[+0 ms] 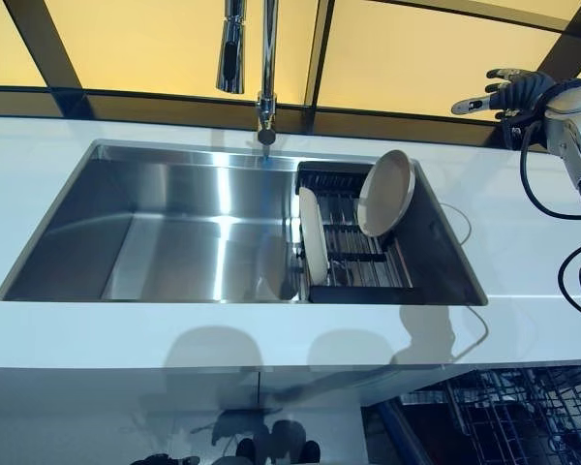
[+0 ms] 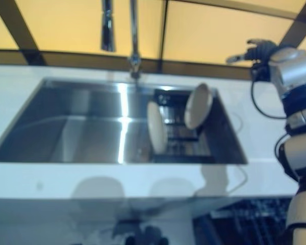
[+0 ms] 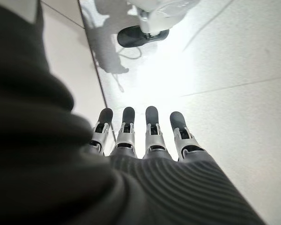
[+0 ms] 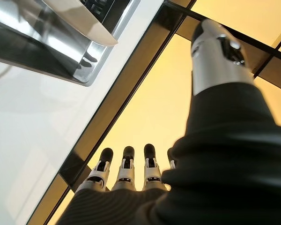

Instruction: Take plates into dishwasher

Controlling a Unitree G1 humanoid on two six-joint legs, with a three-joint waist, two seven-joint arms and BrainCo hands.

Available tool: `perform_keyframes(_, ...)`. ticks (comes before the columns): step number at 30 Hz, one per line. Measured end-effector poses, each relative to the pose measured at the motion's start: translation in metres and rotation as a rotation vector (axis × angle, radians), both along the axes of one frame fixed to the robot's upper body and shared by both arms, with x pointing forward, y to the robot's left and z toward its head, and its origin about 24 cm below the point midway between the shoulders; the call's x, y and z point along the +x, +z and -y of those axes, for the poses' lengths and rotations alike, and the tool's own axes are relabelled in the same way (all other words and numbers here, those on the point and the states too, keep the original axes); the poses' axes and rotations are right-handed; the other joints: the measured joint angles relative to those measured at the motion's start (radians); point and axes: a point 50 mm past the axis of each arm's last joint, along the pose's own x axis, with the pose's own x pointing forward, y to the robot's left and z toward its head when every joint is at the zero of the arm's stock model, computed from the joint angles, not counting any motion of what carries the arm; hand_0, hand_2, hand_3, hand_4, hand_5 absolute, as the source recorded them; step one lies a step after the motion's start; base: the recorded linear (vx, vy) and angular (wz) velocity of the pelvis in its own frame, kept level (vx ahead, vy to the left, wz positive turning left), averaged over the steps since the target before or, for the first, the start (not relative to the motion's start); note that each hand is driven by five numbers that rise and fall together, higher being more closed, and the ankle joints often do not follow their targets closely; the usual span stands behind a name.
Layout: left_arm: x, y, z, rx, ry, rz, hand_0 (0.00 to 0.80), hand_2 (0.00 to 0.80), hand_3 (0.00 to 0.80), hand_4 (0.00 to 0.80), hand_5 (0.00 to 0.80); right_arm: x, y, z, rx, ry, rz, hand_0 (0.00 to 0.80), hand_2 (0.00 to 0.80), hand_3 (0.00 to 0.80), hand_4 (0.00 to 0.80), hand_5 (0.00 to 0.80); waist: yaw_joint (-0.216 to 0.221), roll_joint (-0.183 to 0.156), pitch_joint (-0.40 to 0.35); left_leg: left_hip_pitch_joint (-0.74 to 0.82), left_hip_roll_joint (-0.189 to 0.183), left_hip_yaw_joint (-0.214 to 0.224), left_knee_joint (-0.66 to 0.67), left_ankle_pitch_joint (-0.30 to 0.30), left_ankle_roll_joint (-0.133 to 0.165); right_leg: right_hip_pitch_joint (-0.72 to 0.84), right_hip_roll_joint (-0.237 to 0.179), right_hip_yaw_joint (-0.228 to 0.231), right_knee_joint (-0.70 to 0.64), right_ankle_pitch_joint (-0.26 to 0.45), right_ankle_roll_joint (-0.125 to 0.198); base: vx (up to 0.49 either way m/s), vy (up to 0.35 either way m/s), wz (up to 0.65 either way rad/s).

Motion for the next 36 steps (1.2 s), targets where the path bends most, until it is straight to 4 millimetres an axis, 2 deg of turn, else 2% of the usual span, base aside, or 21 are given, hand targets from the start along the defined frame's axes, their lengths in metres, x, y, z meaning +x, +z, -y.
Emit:
perform_keyframes(7,0.002,0.000,0.001,-0.007,-0.003,0.010,0.000,0.000,0.000,0.000,0.000,0.001,0.000,-0.005,0.039,0.011,0.007,0.000,0.000,0.000,0.000,0.000,-0.001,0.015,0.010,-0.017,-0.001,-0.002,0.000,0.005,0.001,-0.015,-0.001,-0.003,0.003,0.005,-0.003,0.023,0.001,0.01)
perform_keyframes(36,0.017,0.003,0.005,-0.017,-0.020,0.067,0.000,0.000,0.000,0.000,0.000,0.009,-0.009,-0.022,0.052,-0.001,0.008,0.000,0.000,0.000,0.000,0.000,0.000,0.014,0.109,-0.046,-0.001,-0.008,0.000,0.014,-0.001,-0.040,-0.001,-0.004,0.003,0.008,-0.004,-0.021,-0.001,0.01)
